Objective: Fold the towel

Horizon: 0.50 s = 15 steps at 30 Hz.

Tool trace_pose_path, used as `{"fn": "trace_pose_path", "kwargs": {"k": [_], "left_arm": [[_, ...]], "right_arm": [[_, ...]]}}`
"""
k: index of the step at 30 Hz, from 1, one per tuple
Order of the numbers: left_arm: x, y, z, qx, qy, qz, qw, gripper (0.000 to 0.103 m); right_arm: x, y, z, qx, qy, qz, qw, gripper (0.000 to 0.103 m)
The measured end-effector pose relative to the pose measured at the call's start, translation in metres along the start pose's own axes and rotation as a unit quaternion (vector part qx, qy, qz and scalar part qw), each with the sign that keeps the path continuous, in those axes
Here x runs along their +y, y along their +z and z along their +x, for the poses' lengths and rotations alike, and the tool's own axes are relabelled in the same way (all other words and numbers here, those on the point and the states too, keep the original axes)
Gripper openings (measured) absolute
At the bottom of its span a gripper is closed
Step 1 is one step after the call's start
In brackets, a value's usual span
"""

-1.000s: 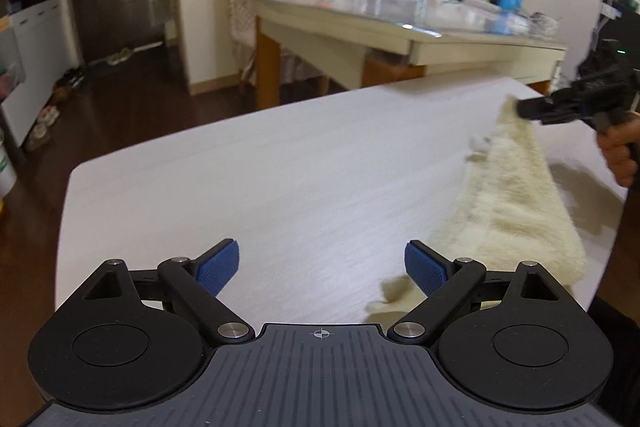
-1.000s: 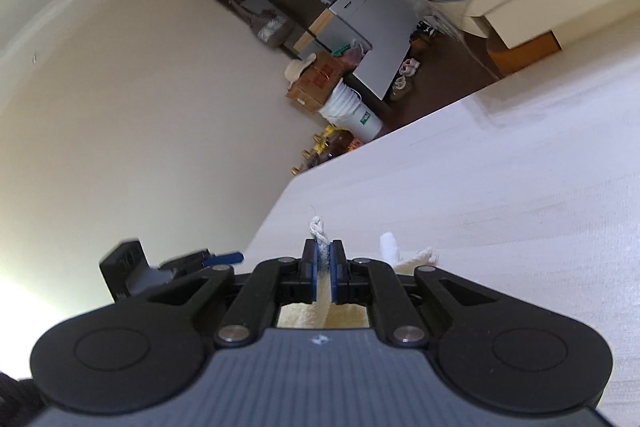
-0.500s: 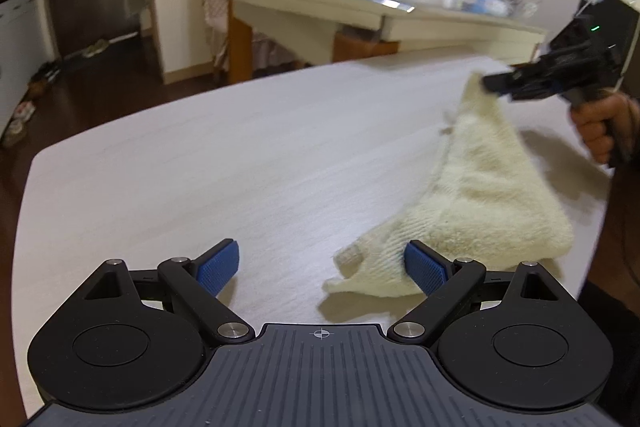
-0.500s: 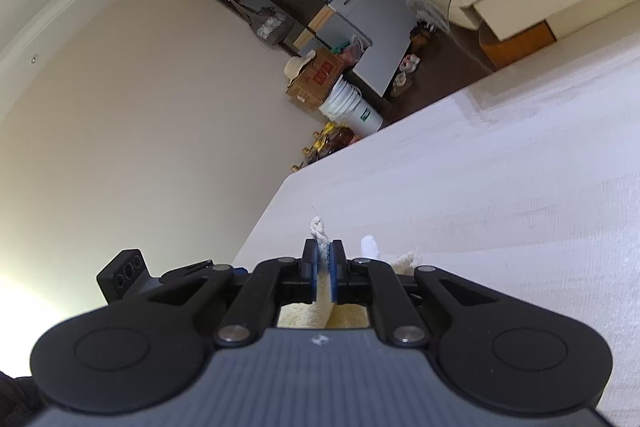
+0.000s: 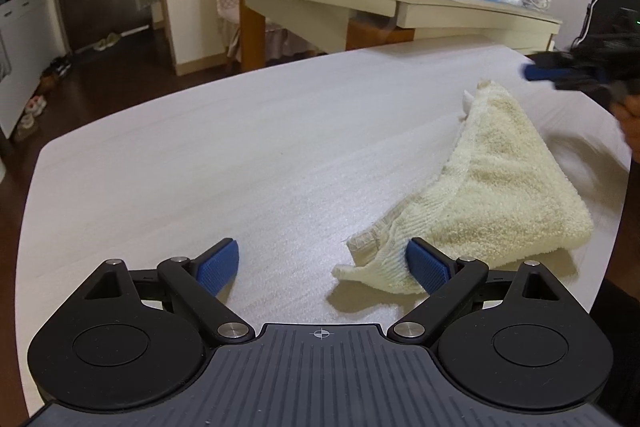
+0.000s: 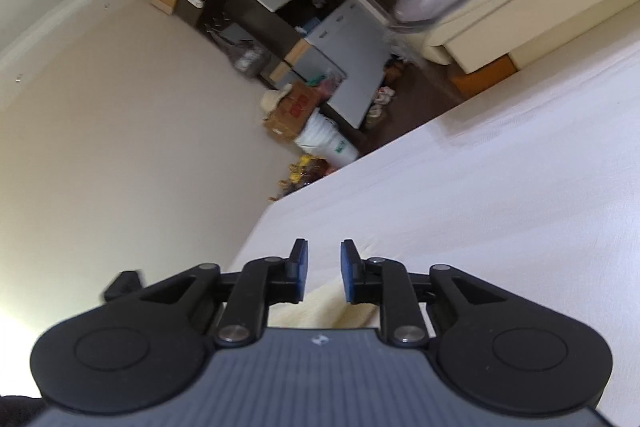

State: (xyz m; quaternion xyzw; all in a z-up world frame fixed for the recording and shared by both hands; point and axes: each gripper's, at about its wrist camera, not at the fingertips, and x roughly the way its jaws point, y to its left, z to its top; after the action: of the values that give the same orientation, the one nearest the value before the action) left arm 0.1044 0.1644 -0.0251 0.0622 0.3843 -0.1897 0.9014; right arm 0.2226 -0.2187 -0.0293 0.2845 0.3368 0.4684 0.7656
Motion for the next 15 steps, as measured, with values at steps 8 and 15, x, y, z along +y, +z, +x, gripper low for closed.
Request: {"fn": "trace_pose_path", "kwargs": {"k": [8, 15], "left_arm": [[-0.002, 0.001, -0.001, 0.001, 0.003, 0.003, 1.0, 0.096], [-0.007, 0.006, -0.002, 0.003, 0.012, 0.026, 0.9996, 0.095]], "right_arm": [[0.055, -0.088, 0.025, 0.083, -0.009, -0.05, 0.995, 0.024], [0.065, -0.104, 0.039, 0.065, -0.035, -0.067, 0.995, 0.033]]}}
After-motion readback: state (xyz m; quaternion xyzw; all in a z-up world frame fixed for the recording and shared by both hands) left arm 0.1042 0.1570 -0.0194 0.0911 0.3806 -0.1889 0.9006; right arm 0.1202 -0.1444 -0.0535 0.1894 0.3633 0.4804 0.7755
